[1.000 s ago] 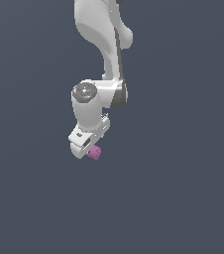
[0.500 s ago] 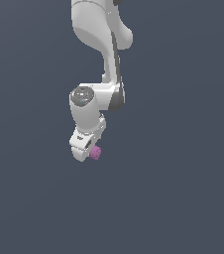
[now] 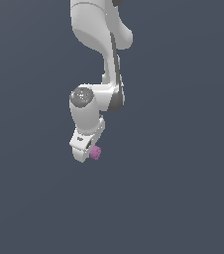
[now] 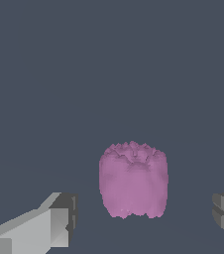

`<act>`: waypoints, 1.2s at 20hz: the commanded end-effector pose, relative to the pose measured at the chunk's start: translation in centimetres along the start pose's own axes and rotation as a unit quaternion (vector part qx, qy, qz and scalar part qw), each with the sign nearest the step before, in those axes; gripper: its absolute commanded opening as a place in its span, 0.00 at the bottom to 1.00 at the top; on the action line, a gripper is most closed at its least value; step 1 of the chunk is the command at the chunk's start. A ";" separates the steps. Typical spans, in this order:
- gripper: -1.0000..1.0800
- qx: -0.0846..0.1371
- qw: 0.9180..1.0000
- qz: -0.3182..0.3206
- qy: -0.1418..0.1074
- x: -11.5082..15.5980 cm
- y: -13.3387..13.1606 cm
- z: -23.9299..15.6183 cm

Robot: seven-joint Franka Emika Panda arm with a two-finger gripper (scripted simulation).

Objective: Pick up the object and move it to a goal position.

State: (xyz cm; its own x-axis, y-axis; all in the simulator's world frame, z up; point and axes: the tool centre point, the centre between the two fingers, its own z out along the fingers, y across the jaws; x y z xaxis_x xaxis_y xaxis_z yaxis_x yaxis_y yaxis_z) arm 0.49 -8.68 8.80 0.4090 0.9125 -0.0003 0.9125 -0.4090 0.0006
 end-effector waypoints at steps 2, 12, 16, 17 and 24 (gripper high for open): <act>0.96 0.000 1.000 -0.001 0.000 0.0 0.0 0.8; 0.96 0.000 1.000 -0.002 0.000 0.0 -0.1 4.8; 0.00 0.000 1.000 -0.002 0.000 0.0 0.0 4.9; 0.00 0.000 1.000 -0.002 0.000 0.0 0.0 4.9; 0.00 0.000 1.000 -0.002 0.000 0.0 0.0 4.9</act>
State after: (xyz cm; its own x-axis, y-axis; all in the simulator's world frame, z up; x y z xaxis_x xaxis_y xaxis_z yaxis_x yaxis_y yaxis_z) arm 0.52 -8.68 3.99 0.4050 0.9143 0.0001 0.9143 -0.4050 0.0014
